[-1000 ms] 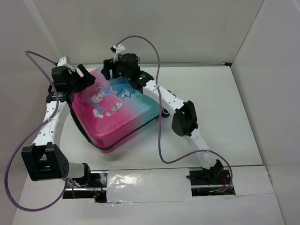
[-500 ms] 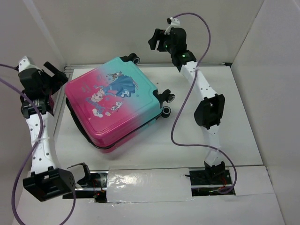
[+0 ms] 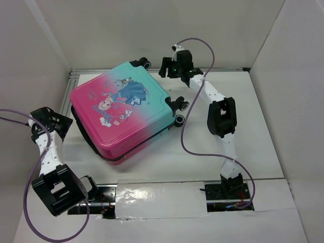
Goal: Pack the luggage
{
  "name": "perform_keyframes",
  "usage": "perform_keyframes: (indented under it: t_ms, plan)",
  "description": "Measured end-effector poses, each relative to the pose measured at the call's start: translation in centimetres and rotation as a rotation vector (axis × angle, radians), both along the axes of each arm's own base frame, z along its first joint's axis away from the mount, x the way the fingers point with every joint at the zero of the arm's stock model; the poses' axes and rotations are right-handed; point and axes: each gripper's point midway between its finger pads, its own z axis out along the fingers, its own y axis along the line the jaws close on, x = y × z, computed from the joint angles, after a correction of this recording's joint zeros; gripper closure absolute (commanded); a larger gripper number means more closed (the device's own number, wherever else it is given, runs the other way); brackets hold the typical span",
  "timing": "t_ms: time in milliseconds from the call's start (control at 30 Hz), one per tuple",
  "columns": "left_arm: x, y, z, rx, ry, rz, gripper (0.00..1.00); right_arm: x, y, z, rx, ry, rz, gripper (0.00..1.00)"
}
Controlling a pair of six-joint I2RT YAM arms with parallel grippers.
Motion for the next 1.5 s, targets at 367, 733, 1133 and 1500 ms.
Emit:
perform_keyframes:
  t_ms: [367, 733, 1133, 1500]
  plan:
    - [2.8, -1.9, -5.1, -0.071, 0.005, -0.104, 0.05, -1.9, -0.7, -9.0, -0.053, 0.182, 0.017, 0.24]
    - [7.0, -2.0, -5.3, -0.044, -0.068, -0.211, 0.12, -3.1, 0.2, -11.1, -0.043, 0.217, 0.046, 0.27]
    - [17.9, -6.0, -3.7, 0.191, -0.027, -0.54, 0.14, -8.4, -5.6, -16.7, -0.067, 0.336, -0.13, 0.28]
    - [25.3, -15.4, -2.6, 0.336, -0.053, -0.808, 0.14, -16.3, -16.0, -16.0, -0.179, 0.413, -0.415, 0.28]
